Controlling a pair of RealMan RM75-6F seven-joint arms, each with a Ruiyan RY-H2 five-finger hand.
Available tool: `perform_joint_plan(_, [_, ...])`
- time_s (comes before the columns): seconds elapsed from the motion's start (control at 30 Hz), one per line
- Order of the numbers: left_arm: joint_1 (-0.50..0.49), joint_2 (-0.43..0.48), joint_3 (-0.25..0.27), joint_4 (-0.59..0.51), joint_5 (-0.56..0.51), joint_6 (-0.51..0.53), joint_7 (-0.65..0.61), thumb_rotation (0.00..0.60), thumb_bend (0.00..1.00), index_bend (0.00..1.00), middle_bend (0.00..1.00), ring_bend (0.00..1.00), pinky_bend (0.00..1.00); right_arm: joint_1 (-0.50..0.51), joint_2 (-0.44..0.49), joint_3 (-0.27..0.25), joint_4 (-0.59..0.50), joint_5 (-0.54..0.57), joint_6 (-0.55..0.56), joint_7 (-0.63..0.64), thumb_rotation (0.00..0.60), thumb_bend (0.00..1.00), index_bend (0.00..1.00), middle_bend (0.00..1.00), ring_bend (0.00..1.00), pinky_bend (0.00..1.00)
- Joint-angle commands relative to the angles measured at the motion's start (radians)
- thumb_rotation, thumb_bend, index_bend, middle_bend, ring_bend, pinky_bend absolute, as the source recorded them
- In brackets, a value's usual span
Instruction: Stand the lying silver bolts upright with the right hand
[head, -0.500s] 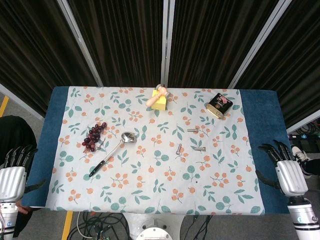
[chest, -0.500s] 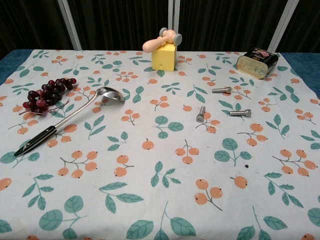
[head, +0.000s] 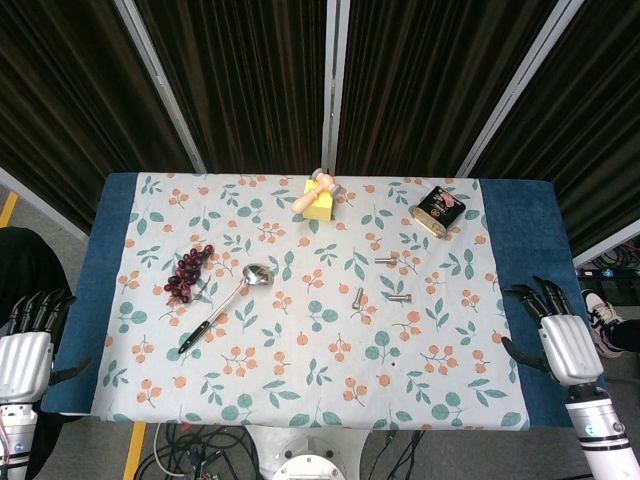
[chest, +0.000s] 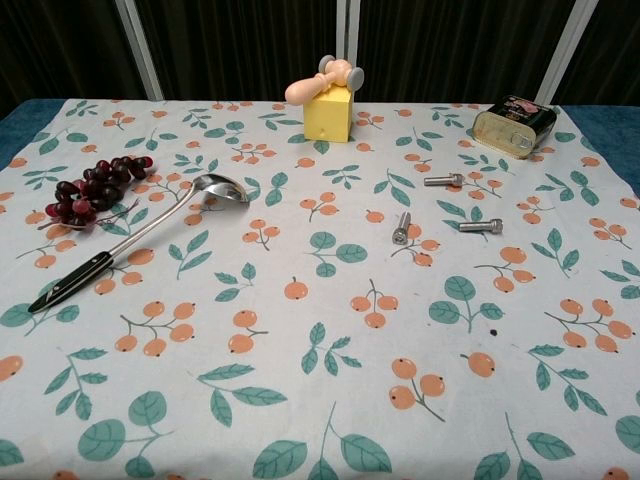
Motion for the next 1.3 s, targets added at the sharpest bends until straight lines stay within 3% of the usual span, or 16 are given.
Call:
perform_joint_plan(0.03, [-0.001,0.001,-0.001,-0.002,0.001,0.002,0.001,0.6,0.0,0.15,0.07,0.0,0.0,0.069,-0.027,0.034,-0.012,0.032,-0.097,-0.095,0.6,0.21,0.22,0.18,0.0,0.0])
perform_joint_plan(0.33, [0.009,0.0,0.003,0.005,-0.008,0.006,-0.017,0.6,0.0,0.16,0.07,0.0,0.0,0.257,-0.214,0.115,0.077,0.191,-0.335,-0.364,0.6,0.23,0.31,0.19,0.0,0.0])
perform_joint_plan(0.73, [0.009,-0.007,0.003,0.036,-0.027,-0.014,-0.053,0.6,0.0,0.16,0.07,0.0,0.0,0.395,-0.513,0.135,0.344,0.3,-0.417,-0.596,0.6,0.29,0.39,0.19,0.0,0.0])
perform_joint_plan(1.3, [0.012,-0.027,0.003,0.083,-0.032,-0.021,-0.098,0.6,0.0,0.16,0.07,0.0,0.0,0.425,-0.619,0.123,0.461,0.341,-0.427,-0.624,0.6,0.31,0.45,0.2,0.0,0.0])
